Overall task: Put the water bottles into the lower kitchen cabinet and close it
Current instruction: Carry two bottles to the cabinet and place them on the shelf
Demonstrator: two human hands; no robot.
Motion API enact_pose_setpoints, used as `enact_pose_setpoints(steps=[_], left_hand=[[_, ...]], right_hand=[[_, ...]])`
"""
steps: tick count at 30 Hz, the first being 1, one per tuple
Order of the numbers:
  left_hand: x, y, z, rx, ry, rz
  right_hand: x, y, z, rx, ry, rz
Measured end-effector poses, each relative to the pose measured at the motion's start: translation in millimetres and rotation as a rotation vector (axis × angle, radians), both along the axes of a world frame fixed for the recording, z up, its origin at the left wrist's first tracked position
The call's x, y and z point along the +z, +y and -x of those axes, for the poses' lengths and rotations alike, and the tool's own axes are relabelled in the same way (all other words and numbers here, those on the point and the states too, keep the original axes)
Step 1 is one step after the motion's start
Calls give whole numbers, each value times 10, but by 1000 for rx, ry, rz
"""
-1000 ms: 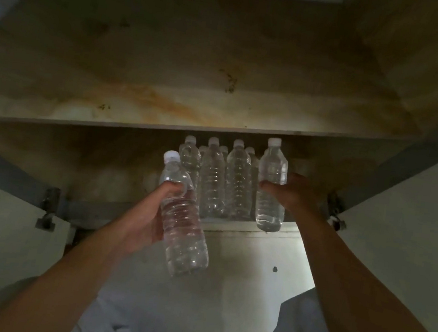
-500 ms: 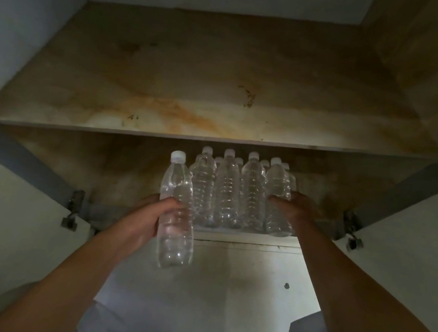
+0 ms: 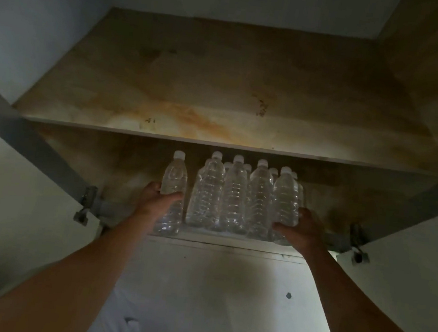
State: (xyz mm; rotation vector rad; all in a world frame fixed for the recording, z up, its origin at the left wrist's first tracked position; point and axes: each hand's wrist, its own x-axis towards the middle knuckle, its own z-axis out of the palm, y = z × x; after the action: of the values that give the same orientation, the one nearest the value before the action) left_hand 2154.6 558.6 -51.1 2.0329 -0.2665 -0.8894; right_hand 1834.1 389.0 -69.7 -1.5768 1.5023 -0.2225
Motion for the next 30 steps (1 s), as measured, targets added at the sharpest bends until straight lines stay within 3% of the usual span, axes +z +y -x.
enact_pose_setpoints(steps=[11,17,22,27,30], left_hand=[[-642,-505,-121,-6,-100,51],[-771,-655,-222,-19,-131,32],[-816,-456,-205,-35,-38,65],[-750,-249,-95,-168,-144,38],[-695,-80,-90,-245,-280,-119]], right_hand=[[-100,125,152,-1,-196,108],[-154,90,165,10,-190,108],[-107,125,107,-31,-155,141],[-38,264,12,-86,-108,215],[47,344,-12,-76,-31,238]])
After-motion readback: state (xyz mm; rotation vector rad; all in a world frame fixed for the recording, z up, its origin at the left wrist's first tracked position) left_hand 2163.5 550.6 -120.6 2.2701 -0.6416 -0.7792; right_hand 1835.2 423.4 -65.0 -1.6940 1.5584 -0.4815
